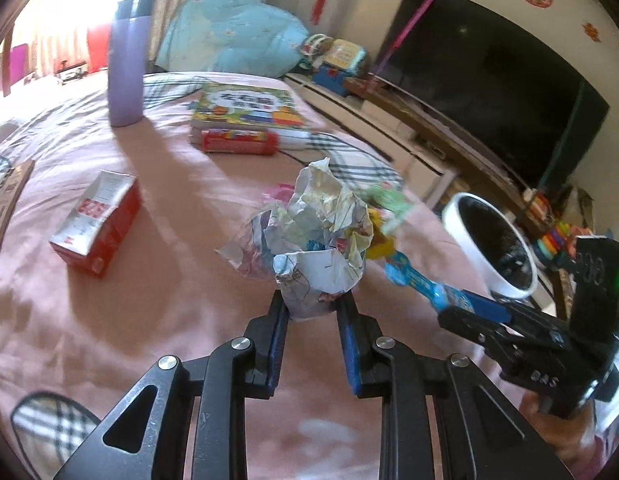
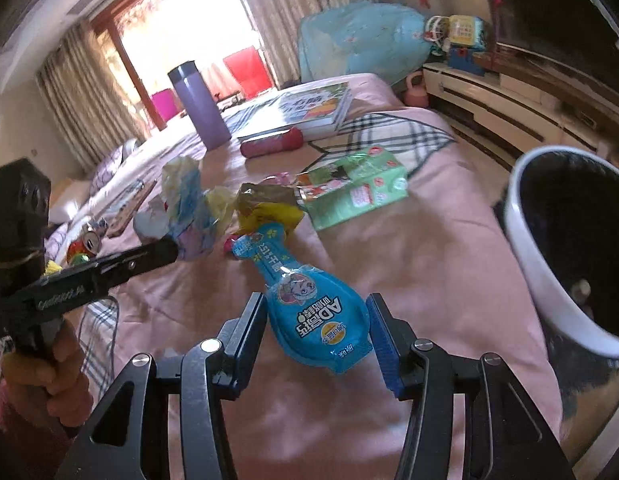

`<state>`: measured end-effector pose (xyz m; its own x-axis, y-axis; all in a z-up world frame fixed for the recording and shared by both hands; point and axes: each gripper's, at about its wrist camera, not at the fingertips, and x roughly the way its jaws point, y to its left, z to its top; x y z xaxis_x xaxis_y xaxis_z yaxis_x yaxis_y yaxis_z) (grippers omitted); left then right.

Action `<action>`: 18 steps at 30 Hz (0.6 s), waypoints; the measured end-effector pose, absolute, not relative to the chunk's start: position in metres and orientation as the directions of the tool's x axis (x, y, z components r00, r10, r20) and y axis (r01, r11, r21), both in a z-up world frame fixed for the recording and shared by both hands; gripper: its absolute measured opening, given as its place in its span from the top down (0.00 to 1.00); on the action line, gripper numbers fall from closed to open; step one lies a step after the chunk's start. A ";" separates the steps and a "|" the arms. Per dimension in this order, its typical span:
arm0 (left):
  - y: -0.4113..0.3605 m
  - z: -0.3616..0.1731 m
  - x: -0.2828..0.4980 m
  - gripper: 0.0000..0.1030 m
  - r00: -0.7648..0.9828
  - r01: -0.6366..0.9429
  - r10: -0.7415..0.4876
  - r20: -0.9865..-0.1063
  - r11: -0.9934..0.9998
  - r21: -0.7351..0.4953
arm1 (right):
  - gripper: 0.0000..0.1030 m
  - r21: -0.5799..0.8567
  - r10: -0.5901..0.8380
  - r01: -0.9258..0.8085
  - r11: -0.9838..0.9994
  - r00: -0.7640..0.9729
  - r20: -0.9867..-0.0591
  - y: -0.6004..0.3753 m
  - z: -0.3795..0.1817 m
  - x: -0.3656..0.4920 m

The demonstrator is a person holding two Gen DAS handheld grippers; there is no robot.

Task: Collect trash
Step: 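Carry the foil wrapper in the left tool over the bin while the right tool carries the blue pouch there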

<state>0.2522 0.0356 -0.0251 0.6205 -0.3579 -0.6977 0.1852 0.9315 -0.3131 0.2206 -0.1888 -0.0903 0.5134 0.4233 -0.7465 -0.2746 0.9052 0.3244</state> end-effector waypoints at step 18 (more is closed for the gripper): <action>-0.037 -0.012 0.245 0.78 0.558 0.382 -0.479 -0.678 0.873 -0.302 | 0.50 0.348 0.320 -0.083 0.934 0.629 -0.709 -0.286 -0.072 0.186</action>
<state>0.2454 -0.0366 -0.0117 0.5582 -0.4787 -0.6777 0.3821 0.8733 -0.3021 0.1856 -0.2858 -0.0716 0.6287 0.3204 -0.7086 -0.0832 0.9337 0.3484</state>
